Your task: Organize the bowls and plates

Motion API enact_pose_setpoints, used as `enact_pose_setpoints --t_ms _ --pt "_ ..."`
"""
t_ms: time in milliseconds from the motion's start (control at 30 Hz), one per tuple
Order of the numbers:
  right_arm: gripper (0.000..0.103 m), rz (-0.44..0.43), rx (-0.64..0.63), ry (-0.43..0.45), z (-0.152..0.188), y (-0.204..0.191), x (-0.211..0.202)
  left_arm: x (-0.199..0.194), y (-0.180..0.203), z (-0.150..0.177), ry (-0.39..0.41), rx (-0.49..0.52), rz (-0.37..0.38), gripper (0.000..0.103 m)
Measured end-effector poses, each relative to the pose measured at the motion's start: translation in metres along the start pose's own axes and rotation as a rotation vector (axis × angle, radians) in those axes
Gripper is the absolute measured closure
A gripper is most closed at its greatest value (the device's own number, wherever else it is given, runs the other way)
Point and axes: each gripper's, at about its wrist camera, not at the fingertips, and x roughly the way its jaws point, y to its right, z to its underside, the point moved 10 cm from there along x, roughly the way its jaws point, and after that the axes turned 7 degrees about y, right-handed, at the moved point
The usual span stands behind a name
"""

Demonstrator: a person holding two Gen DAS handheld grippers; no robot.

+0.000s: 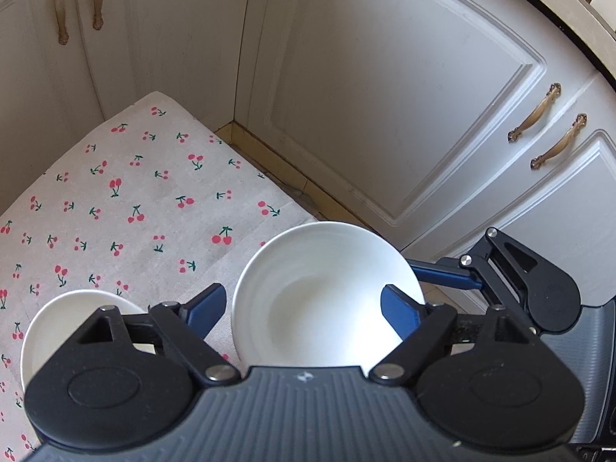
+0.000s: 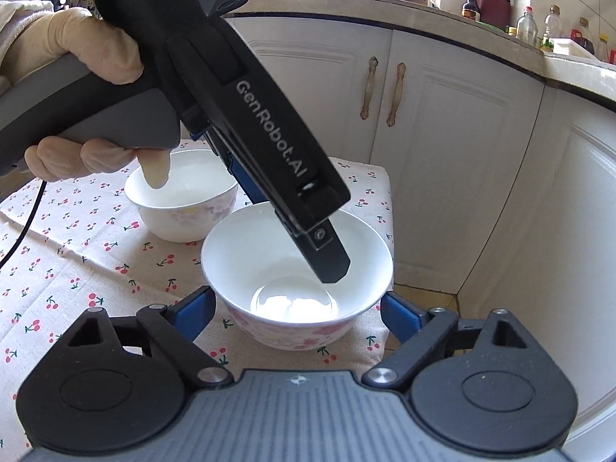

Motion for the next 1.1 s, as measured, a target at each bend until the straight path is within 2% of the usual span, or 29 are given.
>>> enact_pose_setpoints --t_ms 667,1100 --pt "0.010 -0.013 0.017 -0.024 -0.004 -0.004 -0.006 -0.003 0.005 0.006 -0.012 0.023 0.024 0.020" --pt "0.010 -0.057 0.016 -0.055 -0.010 -0.037 -0.045 -0.054 0.026 0.036 0.012 0.042 0.027 0.020"
